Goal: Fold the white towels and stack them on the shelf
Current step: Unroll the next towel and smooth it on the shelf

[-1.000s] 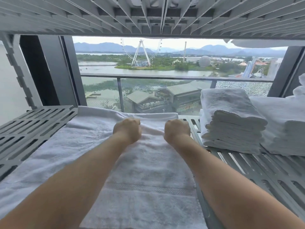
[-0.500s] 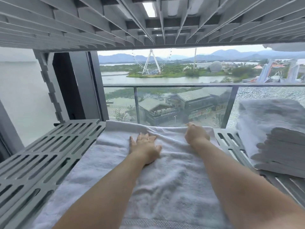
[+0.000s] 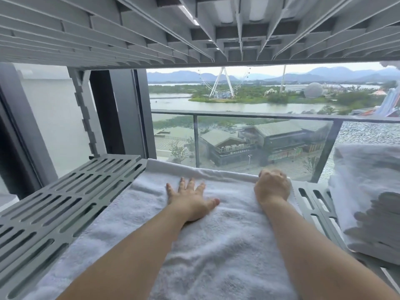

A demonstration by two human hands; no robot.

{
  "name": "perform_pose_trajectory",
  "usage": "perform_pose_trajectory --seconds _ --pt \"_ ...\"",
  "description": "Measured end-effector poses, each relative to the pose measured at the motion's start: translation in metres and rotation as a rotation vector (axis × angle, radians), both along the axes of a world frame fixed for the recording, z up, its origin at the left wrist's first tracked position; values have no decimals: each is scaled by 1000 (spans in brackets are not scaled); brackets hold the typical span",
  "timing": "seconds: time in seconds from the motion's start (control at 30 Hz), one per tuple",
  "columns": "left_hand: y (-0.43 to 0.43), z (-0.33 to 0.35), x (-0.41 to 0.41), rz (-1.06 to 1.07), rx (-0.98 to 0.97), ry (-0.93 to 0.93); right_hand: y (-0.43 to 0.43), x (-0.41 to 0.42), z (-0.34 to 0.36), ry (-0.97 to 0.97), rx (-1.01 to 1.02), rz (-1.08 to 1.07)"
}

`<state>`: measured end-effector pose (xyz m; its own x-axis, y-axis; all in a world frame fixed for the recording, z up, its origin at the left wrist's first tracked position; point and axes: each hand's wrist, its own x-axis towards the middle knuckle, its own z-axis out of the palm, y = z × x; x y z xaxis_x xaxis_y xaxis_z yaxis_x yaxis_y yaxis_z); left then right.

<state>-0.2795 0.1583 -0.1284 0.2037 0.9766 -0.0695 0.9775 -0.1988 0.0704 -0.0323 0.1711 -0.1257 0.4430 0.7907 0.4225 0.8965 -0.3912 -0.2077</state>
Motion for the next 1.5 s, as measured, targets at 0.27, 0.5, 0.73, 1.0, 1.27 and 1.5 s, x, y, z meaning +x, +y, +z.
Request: perform_pose_trajectory --seconds 0.27,0.5,0.73,1.0,1.27,1.5 --pt "26 17 28 -74 632 12 -14 -11 -4 -83 110 203" --pt "57 23 58 -5 525 -340 -9 14 -5 216 112 118" --pt "58 23 80 -102 293 -157 -12 20 9 249 -88 169" --pt "54 18 81 -61 475 -112 -15 21 11 150 -27 145" --pt "57 19 83 -171 490 8 -18 22 -1 101 171 148" --pt "54 7 88 -81 380 -227 -10 22 -7 35 -100 157"
